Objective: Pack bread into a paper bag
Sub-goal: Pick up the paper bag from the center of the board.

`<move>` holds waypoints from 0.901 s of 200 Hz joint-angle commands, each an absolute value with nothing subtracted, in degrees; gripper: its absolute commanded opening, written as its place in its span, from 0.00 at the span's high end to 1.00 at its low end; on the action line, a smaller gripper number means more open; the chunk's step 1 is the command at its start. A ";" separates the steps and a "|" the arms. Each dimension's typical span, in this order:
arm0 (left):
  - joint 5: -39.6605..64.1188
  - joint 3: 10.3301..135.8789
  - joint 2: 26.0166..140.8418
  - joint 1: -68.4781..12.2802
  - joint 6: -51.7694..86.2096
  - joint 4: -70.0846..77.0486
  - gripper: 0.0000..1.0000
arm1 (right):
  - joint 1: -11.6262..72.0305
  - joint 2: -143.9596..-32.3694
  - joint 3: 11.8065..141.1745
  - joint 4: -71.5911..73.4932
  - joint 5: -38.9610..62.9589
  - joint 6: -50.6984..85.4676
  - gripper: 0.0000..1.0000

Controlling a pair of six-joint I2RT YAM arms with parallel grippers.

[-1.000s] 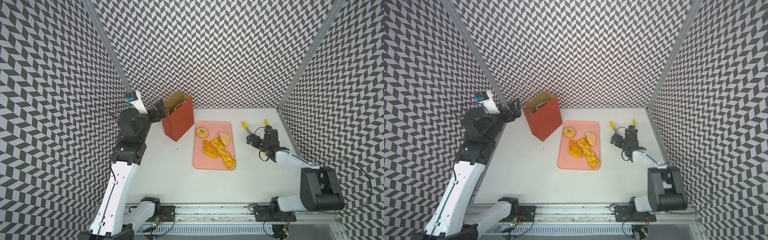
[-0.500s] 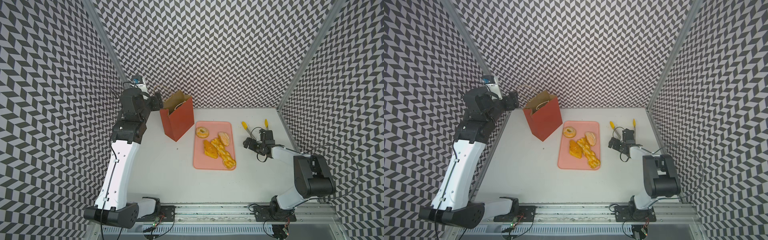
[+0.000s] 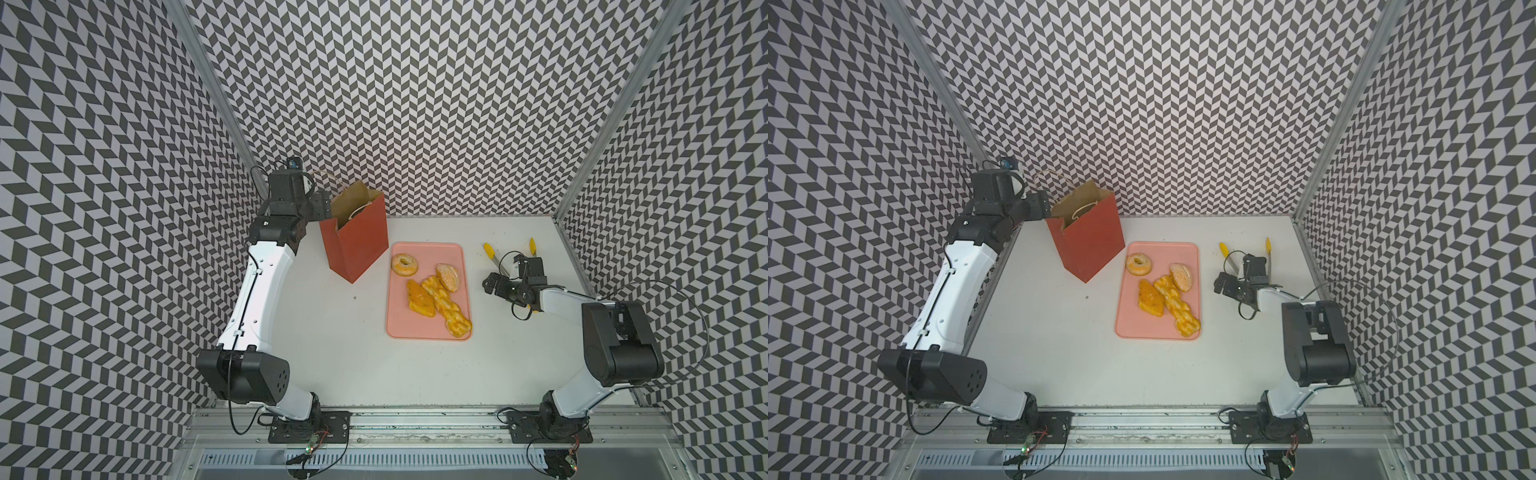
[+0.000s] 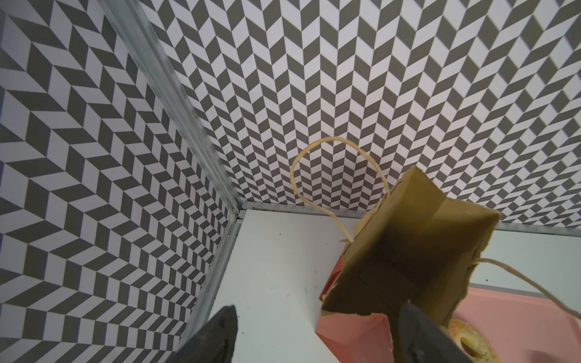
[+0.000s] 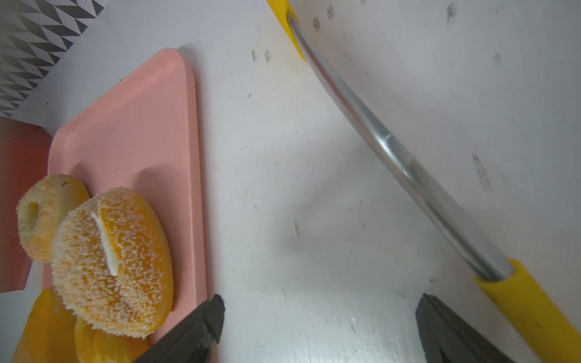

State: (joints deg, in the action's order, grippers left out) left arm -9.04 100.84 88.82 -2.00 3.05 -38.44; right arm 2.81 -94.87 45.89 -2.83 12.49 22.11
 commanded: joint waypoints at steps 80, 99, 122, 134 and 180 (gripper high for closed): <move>6.37 108.45 100.84 0.01 1.10 -41.91 0.21 | 2.55 -97.19 45.97 -5.32 11.17 22.06 0.01; 6.68 108.50 101.25 -0.18 0.88 -41.78 0.20 | 2.55 -97.43 46.05 -5.30 11.15 22.13 0.01; 6.76 108.52 102.36 -0.41 0.81 -41.98 0.20 | 2.55 -97.43 46.16 -5.36 11.40 22.04 0.01; 6.69 108.55 103.21 -0.53 0.93 -41.88 0.20 | 2.55 -97.31 46.05 -5.22 11.43 21.98 0.01; 6.71 110.39 107.19 -0.64 1.22 -42.00 0.26 | 2.55 -96.74 45.70 -4.84 11.95 21.88 0.01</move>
